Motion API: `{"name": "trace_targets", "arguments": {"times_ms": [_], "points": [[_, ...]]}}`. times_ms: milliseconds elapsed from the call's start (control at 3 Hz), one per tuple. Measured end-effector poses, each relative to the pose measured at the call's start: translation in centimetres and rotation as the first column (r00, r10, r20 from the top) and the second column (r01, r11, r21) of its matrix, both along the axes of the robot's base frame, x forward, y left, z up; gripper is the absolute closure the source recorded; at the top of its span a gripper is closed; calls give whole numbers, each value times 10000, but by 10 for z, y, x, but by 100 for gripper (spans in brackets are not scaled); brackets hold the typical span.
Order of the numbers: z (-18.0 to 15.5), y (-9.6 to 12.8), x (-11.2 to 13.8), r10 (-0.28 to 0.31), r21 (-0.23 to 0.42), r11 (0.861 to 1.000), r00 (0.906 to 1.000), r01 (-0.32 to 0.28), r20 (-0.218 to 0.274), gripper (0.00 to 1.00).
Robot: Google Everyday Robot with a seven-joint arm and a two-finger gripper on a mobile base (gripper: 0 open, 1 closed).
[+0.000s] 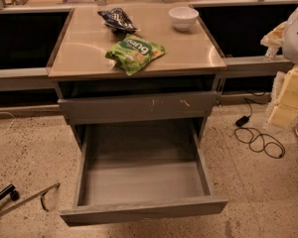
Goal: Place green rice chip bag into middle drawer
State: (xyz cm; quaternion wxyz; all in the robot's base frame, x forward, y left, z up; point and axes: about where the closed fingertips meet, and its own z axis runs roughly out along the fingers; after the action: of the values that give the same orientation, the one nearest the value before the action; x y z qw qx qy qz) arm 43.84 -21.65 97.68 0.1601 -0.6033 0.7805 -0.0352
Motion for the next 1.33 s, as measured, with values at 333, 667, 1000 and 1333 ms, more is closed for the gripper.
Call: {"name": "trace_targets", "arguments": {"times_ms": [333, 667, 1000, 1333], "points": [[1, 0, 1, 13, 1, 10000, 10000, -13, 33, 0], [0, 21, 51, 841, 57, 9964, 9952, -844, 498, 0], [-6, 61, 129, 2275, 161, 9731, 9698, -2297, 880, 0], [-3, 116, 191, 3518, 568, 9311, 9281, -3604, 1222, 0]]}}
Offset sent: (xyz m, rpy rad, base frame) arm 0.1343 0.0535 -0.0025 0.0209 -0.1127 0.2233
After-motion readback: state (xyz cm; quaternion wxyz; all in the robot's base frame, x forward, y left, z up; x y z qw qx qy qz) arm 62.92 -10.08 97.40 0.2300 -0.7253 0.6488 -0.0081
